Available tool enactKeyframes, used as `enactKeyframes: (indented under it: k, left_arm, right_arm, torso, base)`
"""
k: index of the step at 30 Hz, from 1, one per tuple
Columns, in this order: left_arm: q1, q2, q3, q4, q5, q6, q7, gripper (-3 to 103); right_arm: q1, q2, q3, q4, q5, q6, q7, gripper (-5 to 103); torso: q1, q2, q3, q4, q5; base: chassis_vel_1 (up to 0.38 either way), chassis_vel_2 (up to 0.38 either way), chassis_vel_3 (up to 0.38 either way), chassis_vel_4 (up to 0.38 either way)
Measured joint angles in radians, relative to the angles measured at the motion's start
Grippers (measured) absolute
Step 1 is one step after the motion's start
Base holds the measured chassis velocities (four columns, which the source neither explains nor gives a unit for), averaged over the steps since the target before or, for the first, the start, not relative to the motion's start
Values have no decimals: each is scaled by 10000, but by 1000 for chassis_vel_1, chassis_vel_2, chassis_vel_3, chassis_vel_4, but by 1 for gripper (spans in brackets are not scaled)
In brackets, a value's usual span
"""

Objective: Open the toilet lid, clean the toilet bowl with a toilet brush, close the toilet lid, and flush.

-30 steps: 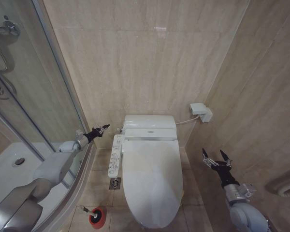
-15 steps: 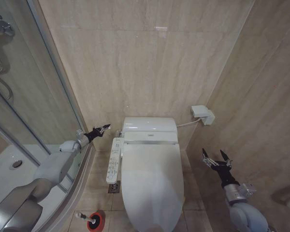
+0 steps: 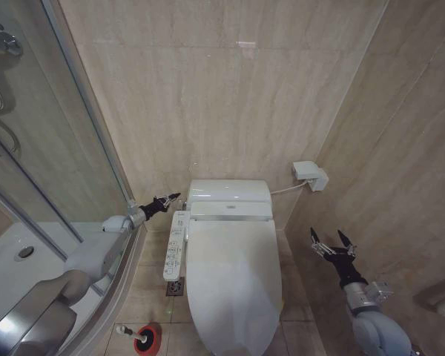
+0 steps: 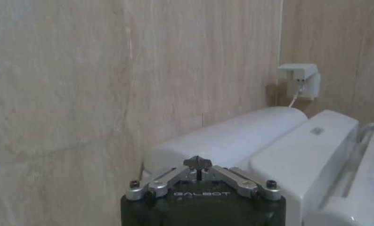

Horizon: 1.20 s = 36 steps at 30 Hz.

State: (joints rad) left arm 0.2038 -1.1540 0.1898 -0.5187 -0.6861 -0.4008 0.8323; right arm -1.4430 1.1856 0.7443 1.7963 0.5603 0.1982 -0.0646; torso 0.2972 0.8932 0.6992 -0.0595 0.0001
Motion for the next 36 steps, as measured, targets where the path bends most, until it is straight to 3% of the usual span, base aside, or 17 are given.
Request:
enactKeyframes:
  k: [36]
  left_arm:
    - [-301,-294,-740,1321,1748,1174,700,0]
  right_arm:
    - [0,0,0,0,0,0,0,100]
  torso:
    - [0,0,0,0,0]
  base:
    - [0,0,0,0]
